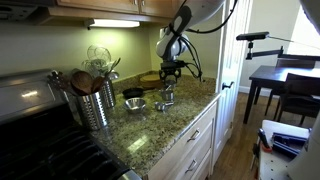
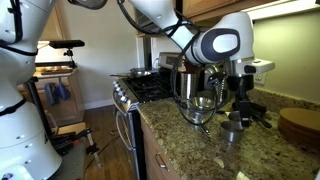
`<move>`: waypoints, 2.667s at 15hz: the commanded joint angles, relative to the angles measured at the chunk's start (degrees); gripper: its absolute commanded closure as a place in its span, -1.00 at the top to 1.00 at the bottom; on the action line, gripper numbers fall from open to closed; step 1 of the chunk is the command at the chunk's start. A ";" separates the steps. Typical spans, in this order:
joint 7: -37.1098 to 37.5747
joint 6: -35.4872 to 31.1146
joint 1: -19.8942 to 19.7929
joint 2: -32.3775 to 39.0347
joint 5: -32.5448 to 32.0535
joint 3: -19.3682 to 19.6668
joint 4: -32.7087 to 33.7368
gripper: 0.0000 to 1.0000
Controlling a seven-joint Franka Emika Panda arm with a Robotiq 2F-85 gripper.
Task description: Stack the metal measuring cups into each other
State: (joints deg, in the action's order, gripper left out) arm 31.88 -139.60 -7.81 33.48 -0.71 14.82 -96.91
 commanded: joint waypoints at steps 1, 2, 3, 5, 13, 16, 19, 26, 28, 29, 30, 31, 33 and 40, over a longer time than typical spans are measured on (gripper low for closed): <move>-3.69 0.76 -1.73 3.06 3.76 -1.74 3.91 0.09; -4.38 1.05 -1.91 3.70 4.51 -1.99 4.62 0.09; -5.09 1.29 -2.12 4.29 5.19 -2.28 5.22 0.09; -5.96 1.63 -2.31 5.37 6.17 -2.55 6.30 0.09; -8.40 4.35 -2.73 7.35 8.32 -3.91 8.91 0.09; -8.76 5.74 -2.64 7.56 8.14 -4.04 9.22 0.09; -8.96 6.97 -2.53 7.31 7.95 -4.01 9.08 0.90; -10.49 11.87 -2.23 6.81 7.29 -4.13 9.13 1.00; -11.18 13.38 -2.09 6.21 7.30 -4.42 8.77 1.00; -10.99 14.03 -1.93 5.84 7.33 -4.47 8.54 1.00; -10.96 14.35 -1.64 5.28 7.19 -4.53 7.96 1.00; -10.45 14.63 -1.20 4.88 6.83 -4.33 7.55 1.00; -10.29 15.27 -0.70 4.12 6.75 -4.39 6.85 1.00; -10.18 16.70 0.92 1.16 6.99 -5.62 3.39 1.00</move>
State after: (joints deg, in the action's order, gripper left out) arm 22.21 -124.41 -7.60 38.86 6.05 9.51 -88.92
